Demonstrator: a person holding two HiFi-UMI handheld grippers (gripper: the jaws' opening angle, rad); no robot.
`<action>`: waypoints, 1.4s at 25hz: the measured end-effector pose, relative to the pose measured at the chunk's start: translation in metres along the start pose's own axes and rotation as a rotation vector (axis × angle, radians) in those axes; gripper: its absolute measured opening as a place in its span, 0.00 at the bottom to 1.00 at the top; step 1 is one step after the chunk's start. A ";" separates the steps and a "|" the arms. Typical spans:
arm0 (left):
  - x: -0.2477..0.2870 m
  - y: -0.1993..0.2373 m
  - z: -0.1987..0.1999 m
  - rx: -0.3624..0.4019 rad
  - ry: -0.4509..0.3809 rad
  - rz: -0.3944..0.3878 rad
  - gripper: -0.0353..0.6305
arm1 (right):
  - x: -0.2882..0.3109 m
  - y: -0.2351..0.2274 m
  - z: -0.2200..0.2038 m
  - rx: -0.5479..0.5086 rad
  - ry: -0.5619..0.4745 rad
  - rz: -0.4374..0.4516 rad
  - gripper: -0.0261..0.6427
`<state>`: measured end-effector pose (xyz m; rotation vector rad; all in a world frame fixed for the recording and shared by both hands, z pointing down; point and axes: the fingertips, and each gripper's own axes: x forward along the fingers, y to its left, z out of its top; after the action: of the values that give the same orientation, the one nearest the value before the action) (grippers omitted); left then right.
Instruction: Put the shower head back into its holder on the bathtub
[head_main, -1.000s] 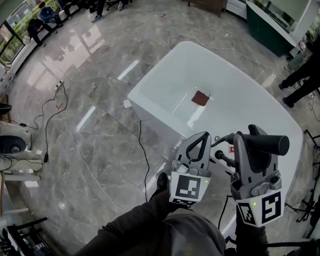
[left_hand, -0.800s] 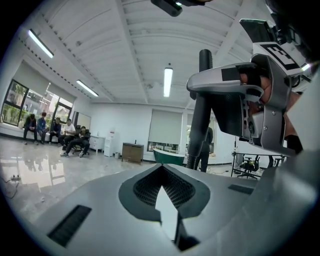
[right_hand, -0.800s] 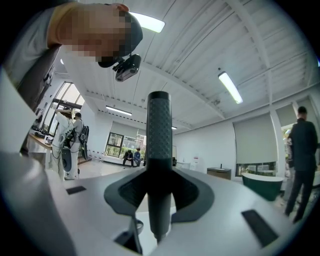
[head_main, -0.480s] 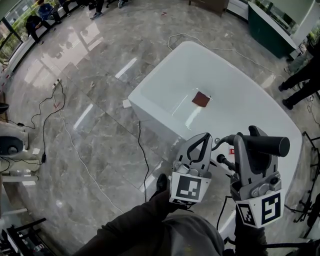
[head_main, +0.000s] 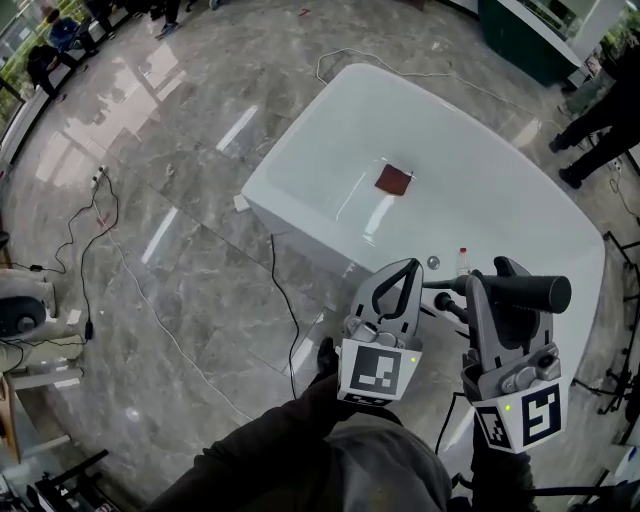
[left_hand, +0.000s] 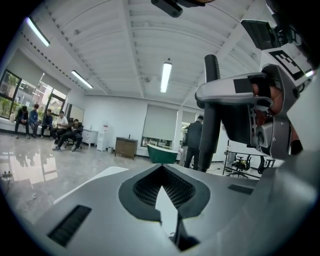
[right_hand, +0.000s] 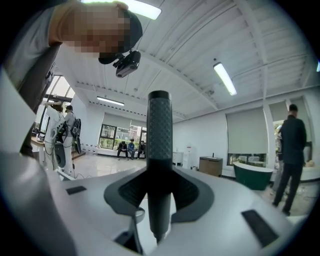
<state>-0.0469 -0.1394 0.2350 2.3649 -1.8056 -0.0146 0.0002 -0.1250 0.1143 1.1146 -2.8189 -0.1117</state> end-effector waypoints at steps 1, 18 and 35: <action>0.001 -0.002 -0.001 -0.002 0.002 -0.007 0.06 | -0.002 -0.001 0.001 0.001 0.003 -0.003 0.24; 0.009 -0.023 0.002 0.026 -0.016 -0.047 0.06 | -0.024 -0.016 -0.045 0.063 -0.005 -0.072 0.24; 0.023 -0.035 -0.029 0.053 -0.016 -0.049 0.06 | -0.028 -0.026 -0.096 0.094 0.002 -0.082 0.24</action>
<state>-0.0037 -0.1487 0.2612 2.4517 -1.7754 0.0085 0.0501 -0.1279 0.2047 1.2500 -2.8029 0.0153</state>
